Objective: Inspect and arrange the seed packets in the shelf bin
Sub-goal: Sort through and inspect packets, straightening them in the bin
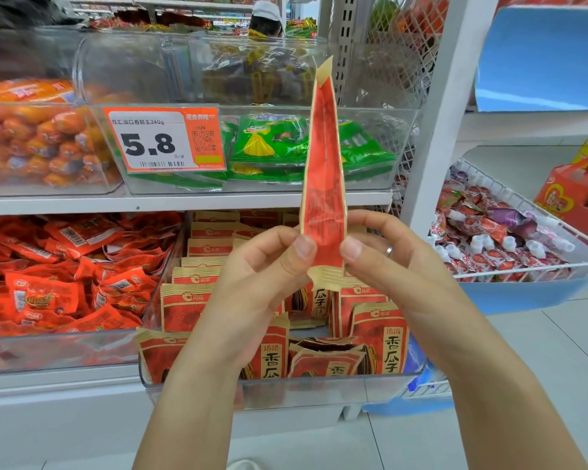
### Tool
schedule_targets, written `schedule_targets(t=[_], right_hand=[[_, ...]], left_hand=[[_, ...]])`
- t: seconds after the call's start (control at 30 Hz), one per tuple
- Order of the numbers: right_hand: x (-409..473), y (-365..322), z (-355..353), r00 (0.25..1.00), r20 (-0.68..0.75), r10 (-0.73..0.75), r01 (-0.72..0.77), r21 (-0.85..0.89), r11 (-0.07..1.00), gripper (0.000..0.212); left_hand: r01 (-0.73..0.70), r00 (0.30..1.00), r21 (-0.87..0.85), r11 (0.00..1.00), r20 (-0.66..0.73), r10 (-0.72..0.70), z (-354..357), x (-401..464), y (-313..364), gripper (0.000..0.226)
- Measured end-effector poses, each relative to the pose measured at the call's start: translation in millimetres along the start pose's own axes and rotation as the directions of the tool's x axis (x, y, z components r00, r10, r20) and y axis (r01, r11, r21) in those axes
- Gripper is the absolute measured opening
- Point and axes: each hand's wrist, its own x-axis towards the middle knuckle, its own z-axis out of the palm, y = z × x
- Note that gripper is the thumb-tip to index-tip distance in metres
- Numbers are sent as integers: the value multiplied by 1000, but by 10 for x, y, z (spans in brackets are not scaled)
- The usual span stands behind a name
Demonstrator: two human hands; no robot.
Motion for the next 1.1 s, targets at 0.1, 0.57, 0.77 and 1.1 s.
schedule_targets(t=[0.1, 0.57, 0.77, 1.1], right_hand=[[18, 0, 11, 999, -7, 41, -41, 8, 999, 59], [-3, -58, -36, 977, -198, 72, -65, 44, 997, 41], [-12, -51, -22, 975, -215, 55, -50, 24, 998, 34], [-11, -54, 26, 890, -426, -163, 165, -30, 986, 32]], left_hand=[[53, 997, -75, 996, 61, -48, 28, -11, 1, 74], [154, 988, 118, 981, -28, -152, 134, 11, 3, 51], [154, 988, 190, 970, -57, -146, 65, 27, -34, 39], [-75, 959, 237, 969, -248, 135, 180, 43, -28, 25]])
